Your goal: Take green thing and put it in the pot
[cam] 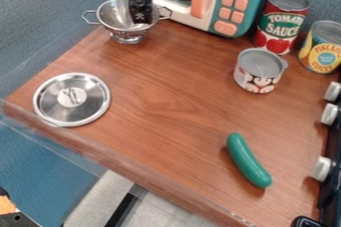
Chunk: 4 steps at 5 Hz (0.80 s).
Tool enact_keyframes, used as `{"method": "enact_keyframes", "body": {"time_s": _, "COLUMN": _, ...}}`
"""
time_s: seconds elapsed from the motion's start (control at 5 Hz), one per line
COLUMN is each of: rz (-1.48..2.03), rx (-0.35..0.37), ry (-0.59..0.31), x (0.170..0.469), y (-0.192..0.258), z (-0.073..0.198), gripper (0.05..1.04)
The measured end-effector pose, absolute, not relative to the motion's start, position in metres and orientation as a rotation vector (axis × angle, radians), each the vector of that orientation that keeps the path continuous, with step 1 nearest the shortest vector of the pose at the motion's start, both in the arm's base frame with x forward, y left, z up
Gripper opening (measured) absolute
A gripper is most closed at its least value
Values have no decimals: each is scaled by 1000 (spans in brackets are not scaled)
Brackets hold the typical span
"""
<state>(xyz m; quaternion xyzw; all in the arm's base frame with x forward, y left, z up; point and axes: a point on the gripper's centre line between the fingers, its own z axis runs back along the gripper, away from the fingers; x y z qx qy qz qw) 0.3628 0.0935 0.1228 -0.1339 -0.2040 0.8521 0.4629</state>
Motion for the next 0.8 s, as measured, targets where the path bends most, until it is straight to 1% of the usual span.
{"method": "enact_keyframes", "body": {"time_s": 0.2, "rz": 2092, "rx": -300, "ry": -470, "x": 361, "y": 92, "z": 110, "gripper": 1001}}
{"method": "enact_keyframes", "body": {"time_s": 0.4, "rz": 1938, "rx": -287, "ry": -398, "x": 351, "y": 53, "z": 96, "gripper": 1001}}
{"method": "enact_keyframes", "body": {"time_s": 0.6, "rz": 1753, "rx": -332, "ry": -335, "x": 339, "y": 18, "z": 99, "gripper": 1001}}
{"method": "enact_keyframes", "body": {"time_s": 0.8, "rz": 1535, "rx": -308, "ry": -255, "x": 323, "y": -23, "z": 92, "gripper": 1001}}
